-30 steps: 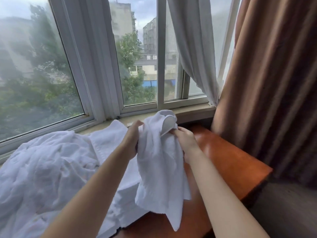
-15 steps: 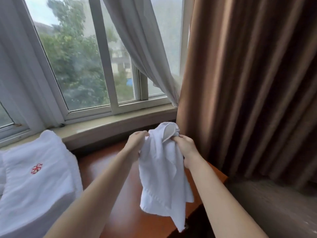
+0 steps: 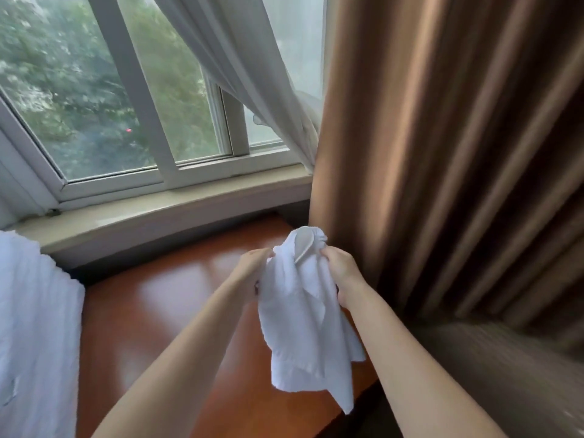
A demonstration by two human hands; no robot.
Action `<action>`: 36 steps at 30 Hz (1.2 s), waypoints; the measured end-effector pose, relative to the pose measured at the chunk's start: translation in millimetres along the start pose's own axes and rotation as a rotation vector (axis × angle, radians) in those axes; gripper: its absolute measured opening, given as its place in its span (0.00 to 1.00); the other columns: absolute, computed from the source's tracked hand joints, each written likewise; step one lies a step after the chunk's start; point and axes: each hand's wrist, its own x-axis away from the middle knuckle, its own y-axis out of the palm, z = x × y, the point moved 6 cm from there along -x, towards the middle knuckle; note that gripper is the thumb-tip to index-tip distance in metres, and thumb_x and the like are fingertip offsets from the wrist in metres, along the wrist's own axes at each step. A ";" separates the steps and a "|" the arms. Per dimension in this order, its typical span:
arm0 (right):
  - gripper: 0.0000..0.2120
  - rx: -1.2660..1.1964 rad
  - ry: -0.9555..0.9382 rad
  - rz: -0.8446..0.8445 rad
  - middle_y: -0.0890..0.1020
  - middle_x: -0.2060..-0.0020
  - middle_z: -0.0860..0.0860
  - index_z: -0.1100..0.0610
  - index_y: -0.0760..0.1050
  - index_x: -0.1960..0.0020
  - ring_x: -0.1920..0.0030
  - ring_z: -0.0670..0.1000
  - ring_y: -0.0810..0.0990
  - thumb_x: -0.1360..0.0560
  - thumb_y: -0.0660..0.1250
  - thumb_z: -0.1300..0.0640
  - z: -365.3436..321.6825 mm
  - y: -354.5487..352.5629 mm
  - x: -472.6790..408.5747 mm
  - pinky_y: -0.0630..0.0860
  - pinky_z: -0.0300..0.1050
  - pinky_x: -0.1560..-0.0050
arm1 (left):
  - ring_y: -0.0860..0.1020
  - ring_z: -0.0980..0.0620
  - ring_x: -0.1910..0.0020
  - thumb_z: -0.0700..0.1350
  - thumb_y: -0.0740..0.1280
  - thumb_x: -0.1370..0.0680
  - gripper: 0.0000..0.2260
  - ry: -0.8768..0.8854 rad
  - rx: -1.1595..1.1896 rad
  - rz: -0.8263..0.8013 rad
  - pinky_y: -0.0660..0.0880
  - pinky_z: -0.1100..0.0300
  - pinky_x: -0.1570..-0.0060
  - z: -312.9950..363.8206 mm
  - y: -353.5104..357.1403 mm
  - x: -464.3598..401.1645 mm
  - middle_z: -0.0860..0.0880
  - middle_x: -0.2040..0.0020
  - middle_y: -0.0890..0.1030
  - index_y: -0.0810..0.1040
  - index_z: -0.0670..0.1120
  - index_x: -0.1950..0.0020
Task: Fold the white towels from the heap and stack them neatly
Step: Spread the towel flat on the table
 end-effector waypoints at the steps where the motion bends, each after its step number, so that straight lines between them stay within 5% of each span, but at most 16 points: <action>1: 0.08 0.018 0.010 -0.010 0.80 0.61 0.55 0.60 0.78 0.51 0.61 0.52 0.79 0.23 0.61 0.62 -1.8 -1.3 -10.9 0.73 0.40 0.66 | 0.70 0.48 0.66 0.43 0.64 0.26 0.05 -0.024 0.025 -0.006 0.66 0.63 0.68 -0.6 4.9 -13.9 0.47 0.64 0.73 0.75 0.46 0.62; 5: 0.11 0.168 0.049 -0.043 0.83 0.50 0.57 0.55 0.79 0.44 0.49 0.57 0.82 0.24 0.63 0.62 -5.7 -5.6 -45.3 0.76 0.44 0.59 | 0.74 0.45 0.61 0.41 0.63 0.25 0.05 -0.062 0.092 0.017 0.70 0.59 0.60 -7.2 20.3 -51.1 0.44 0.59 0.77 0.78 0.44 0.57; 10: 0.13 0.268 0.094 -0.165 0.82 0.49 0.56 0.54 0.77 0.40 0.52 0.54 0.81 0.24 0.67 0.58 0.1 -12.7 -68.5 0.75 0.40 0.66 | 0.70 0.47 0.59 0.39 0.60 0.24 0.06 -0.036 -0.007 0.051 0.65 0.58 0.63 -14.6 41.8 -64.0 0.44 0.57 0.73 0.76 0.45 0.56; 15: 0.20 0.387 0.128 -0.330 0.79 0.47 0.51 0.50 0.72 0.35 0.49 0.51 0.79 0.25 0.70 0.58 -0.9 -22.7 -86.0 0.76 0.44 0.58 | 0.76 0.48 0.60 0.44 0.64 0.23 0.06 -0.039 -0.077 0.135 0.71 0.60 0.62 -12.4 62.8 -52.1 0.46 0.56 0.80 0.80 0.47 0.56; 20: 0.25 0.429 0.097 -0.558 0.79 0.44 0.50 0.49 0.71 0.34 0.46 0.51 0.79 0.29 0.73 0.59 -6.0 -41.8 -88.7 0.78 0.44 0.54 | 0.79 0.54 0.71 0.53 0.58 0.22 0.14 -0.104 0.182 0.209 0.71 0.62 0.68 -30.5 91.6 -8.3 0.52 0.64 0.83 0.80 0.48 0.53; 25: 0.25 0.521 0.059 -0.754 0.80 0.47 0.49 0.50 0.72 0.36 0.48 0.50 0.81 0.31 0.74 0.58 -3.8 -56.1 -80.3 0.80 0.43 0.54 | 0.84 0.50 0.53 0.63 0.60 0.22 0.19 -0.043 0.232 0.232 0.79 0.52 0.52 -55.3 121.8 18.9 0.50 0.49 0.84 0.79 0.53 0.40; 30: 0.17 0.573 0.087 -0.920 0.77 0.54 0.40 0.41 0.72 0.50 0.55 0.42 0.78 0.29 0.71 0.61 4.6 -43.0 -71.3 0.72 0.32 0.66 | 0.83 0.46 0.50 0.50 0.66 0.22 0.12 -0.044 0.394 0.389 0.80 0.53 0.54 -80.2 110.4 27.7 0.46 0.49 0.85 0.80 0.48 0.40; 36: 0.20 0.578 0.034 -0.887 0.79 0.53 0.46 0.49 0.75 0.44 0.52 0.46 0.78 0.30 0.65 0.69 3.4 5.2 -91.4 0.74 0.40 0.58 | 0.80 0.44 0.51 0.46 0.66 0.25 0.08 -0.212 0.450 0.449 0.76 0.50 0.43 -83.7 67.0 0.4 0.45 0.50 0.82 0.81 0.43 0.51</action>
